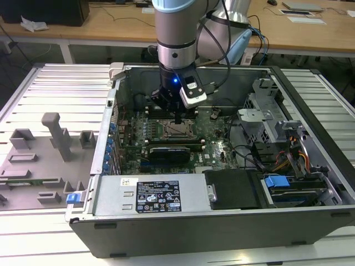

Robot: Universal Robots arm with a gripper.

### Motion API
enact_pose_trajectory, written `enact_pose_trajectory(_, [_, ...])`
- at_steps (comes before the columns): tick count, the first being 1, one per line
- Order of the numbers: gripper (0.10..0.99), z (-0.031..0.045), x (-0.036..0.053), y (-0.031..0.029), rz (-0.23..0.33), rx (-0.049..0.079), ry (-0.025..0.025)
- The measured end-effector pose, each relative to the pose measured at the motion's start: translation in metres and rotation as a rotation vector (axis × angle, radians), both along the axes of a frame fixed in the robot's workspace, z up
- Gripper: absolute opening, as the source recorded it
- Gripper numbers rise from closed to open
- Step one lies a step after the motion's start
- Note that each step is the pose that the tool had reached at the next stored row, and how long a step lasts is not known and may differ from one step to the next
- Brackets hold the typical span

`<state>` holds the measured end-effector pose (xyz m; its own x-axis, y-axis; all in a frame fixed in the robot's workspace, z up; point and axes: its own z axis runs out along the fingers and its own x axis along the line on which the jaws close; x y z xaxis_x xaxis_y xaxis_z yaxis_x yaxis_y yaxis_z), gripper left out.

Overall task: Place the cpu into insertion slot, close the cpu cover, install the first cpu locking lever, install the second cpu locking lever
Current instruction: 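Install the first cpu locking lever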

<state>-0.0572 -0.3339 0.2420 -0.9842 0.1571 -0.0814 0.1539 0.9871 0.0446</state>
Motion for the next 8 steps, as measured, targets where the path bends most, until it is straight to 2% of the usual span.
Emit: enact_pose_trajectory(8, [0.106, 0.0001, 0.0, 0.0, 0.0, 0.0, 0.0])
